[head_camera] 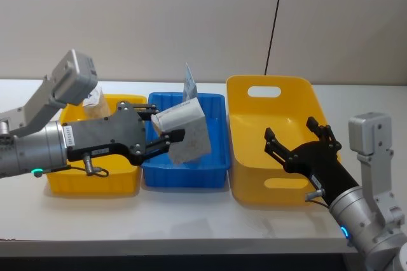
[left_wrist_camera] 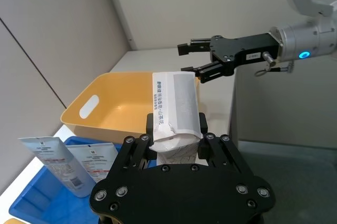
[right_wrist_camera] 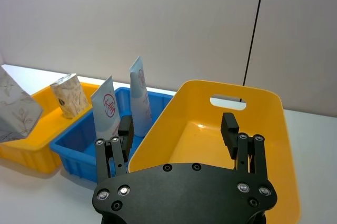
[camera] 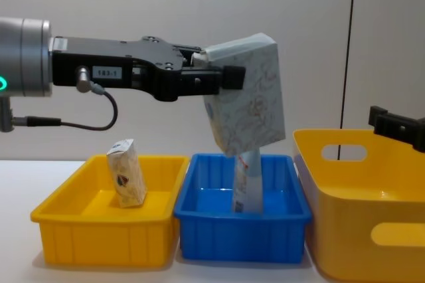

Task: Bimanual collaborative sorting of washing and personal care products

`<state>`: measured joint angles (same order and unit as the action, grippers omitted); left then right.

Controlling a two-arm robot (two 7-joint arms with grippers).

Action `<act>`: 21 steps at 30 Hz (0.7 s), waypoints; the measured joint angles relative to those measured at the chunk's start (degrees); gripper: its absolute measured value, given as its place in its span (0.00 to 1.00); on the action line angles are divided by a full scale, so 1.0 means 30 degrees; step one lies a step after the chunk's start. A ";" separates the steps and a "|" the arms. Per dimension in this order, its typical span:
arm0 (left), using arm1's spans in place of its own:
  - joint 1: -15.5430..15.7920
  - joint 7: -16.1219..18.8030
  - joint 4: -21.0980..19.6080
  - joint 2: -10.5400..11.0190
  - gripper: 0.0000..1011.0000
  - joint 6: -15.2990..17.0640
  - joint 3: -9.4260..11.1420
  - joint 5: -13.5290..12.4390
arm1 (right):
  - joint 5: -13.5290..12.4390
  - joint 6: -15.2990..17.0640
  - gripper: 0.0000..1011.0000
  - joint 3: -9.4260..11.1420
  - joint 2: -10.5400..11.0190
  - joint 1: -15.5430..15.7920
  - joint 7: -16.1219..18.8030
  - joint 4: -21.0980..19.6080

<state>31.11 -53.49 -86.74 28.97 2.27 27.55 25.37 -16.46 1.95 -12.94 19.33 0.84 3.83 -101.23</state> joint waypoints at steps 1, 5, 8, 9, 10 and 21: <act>0.0021 -0.0079 0.0026 0.0036 0.36 -0.0022 0.0013 0.0033 | 0.0000 0.0000 0.99 0.0001 0.0000 0.0000 0.0000 0.0000; 0.0145 -0.0467 0.0172 0.0221 0.36 -0.0144 0.0080 0.0175 | 0.0000 -0.0001 0.99 0.0001 0.0000 0.0000 0.0000 -0.0001; 0.0267 -0.0716 0.0301 0.0329 0.36 -0.0238 0.0142 0.0263 | -0.0001 0.0000 0.99 0.0001 0.0000 0.0000 0.0000 -0.0001; 0.0294 -0.0787 0.0333 0.0350 0.36 -0.0263 0.0157 0.0289 | 0.0000 0.0000 0.99 0.0001 0.0000 -0.0001 0.0000 0.0000; 0.0352 -0.0900 0.0397 0.0394 0.36 -0.0306 0.0189 0.0330 | 0.0000 0.0000 0.99 0.0001 0.0000 0.0000 0.0000 0.0000; 0.0599 -0.1398 0.0669 0.0571 0.36 -0.0493 0.0313 0.0502 | -0.0452 -0.0003 0.99 0.0186 0.0152 -0.0051 0.0721 0.0009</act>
<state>32.91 -57.68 -84.73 30.68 0.79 28.49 26.88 -17.82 1.94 -12.38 19.79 0.68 5.99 -101.20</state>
